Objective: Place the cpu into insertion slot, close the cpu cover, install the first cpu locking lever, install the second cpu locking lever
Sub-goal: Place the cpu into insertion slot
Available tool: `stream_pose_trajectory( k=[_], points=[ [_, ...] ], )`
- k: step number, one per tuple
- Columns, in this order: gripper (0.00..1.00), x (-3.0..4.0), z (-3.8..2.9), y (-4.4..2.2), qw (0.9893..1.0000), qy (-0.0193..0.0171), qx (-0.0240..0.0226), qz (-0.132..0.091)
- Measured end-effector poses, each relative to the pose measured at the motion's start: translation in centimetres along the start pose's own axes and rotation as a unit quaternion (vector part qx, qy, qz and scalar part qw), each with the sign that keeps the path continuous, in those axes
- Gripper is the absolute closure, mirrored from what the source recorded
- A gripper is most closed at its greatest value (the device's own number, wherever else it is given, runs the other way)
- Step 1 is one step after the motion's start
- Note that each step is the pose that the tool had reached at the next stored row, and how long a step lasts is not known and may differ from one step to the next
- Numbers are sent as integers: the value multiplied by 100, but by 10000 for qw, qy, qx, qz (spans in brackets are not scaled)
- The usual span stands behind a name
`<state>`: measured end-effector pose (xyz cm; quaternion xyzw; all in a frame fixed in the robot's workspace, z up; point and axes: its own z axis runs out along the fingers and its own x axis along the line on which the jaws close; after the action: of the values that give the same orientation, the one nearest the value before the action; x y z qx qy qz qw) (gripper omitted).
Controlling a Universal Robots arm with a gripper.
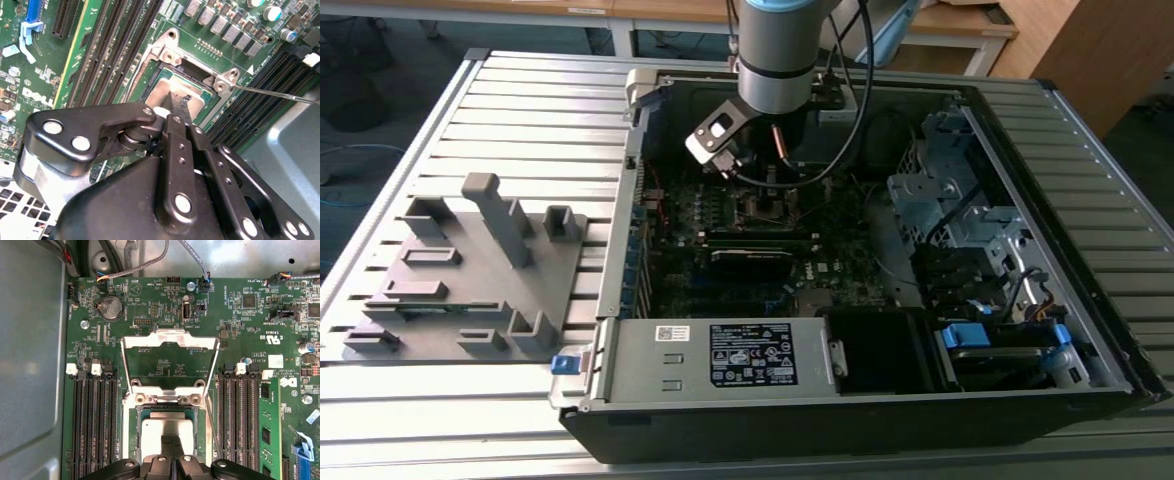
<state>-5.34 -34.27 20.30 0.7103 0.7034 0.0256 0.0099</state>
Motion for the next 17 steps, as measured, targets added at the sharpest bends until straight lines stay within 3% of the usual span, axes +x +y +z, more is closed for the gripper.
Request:
stream_pose_trajectory(
  k=[17],
  points=[
    [90,-3,60,-3,10000,-2,5,0]
  ],
)
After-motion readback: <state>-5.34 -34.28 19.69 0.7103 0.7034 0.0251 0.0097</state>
